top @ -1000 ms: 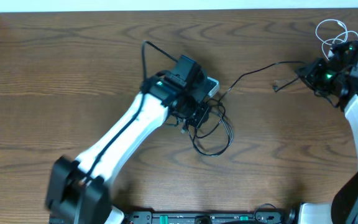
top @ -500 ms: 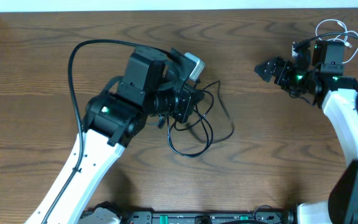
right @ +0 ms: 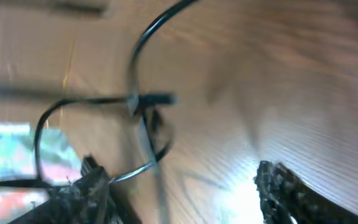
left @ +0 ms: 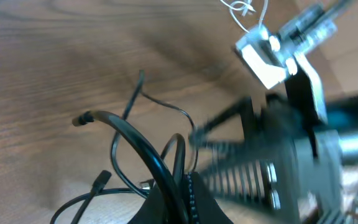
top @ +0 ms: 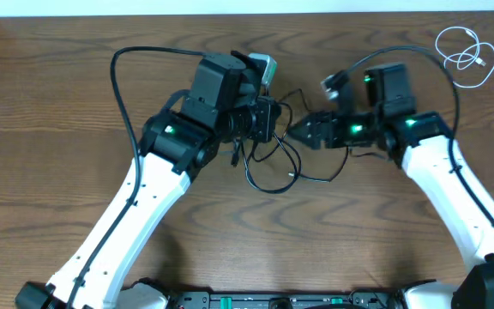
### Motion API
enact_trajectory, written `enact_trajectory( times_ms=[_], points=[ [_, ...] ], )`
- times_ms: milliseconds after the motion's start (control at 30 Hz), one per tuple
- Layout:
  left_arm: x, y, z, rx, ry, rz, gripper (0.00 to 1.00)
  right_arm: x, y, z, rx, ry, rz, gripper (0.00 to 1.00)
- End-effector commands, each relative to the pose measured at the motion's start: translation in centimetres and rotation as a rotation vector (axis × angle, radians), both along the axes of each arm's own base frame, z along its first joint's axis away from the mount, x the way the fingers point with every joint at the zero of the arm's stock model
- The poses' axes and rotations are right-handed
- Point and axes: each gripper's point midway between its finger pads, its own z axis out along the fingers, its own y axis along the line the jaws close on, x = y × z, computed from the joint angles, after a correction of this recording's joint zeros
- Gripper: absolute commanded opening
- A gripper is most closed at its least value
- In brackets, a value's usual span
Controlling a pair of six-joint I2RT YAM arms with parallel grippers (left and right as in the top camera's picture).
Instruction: Untangle cables
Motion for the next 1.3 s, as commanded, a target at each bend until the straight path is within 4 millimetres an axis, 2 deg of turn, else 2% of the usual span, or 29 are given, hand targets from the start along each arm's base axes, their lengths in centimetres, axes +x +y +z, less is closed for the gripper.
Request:
enact_trajectory(
  times_ms=[0,133,267,300,433,467,567,767,800,900,1033,1167,1267],
  points=[
    [1.3,0.1,0.6,-0.02,-0.023,0.056,0.07,0.2,0.3,-1.3,-0.075,0.024,-0.043,0.59],
    [2.6,0.9,1.4,-0.067,-0.024,0.136,0.07,0.3,0.0,-3.6,-0.167,0.082,-0.112,0.46],
    [3.6,2.0,1.7,-0.095,-0.018,0.191,0.07,0.8,-0.3,-6.7,-0.238,0.146,-0.149,0.4],
    [3.8,2.2,1.8,-0.096,-0.021,0.197,0.08,0.9,-0.7,-8.0,-0.27,0.183,-0.174,0.36],
    [4.4,3.4,2.0,-0.099,-0.03,0.226,0.07,1.6,-4.7,-12.9,-0.463,0.311,-0.387,0.31],
    [4.8,4.2,2.2,-0.102,-0.036,0.249,0.06,1.7,-6.2,-14.2,-0.516,0.34,-0.434,0.3],
    [6.0,7.4,2.9,-0.109,-0.057,0.327,0.07,1.4,-8.9,-16.3,-0.587,0.41,-0.484,0.27],
    [7.7,13.7,4.0,-0.115,-0.09,0.48,0.07,1.6,-12.9,-17.0,-0.64,0.445,-0.552,0.24],
    [8.0,15.5,4.1,-0.113,-0.093,0.523,0.07,1.6,-13.8,-17.0,-0.649,0.452,-0.56,0.23],
    [8.1,17.8,3.7,-0.104,-0.077,0.578,0.07,1.6,-15.4,-17.1,-0.652,0.466,-0.574,0.21],
    [7.8,19.2,2.9,-0.069,-0.055,0.597,0.08,1.5,-17.3,-17.1,-0.656,0.481,-0.592,0.16],
    [7.7,19.2,2.9,-0.049,-0.067,0.579,0.07,1.6,-18.6,-17.1,-0.657,0.481,-0.599,0.09],
    [8.0,19.6,3.1,-0.049,-0.081,0.586,0.07,1.3,-20.4,-17.1,-0.659,0.501,-0.615,0.08]
  ],
)
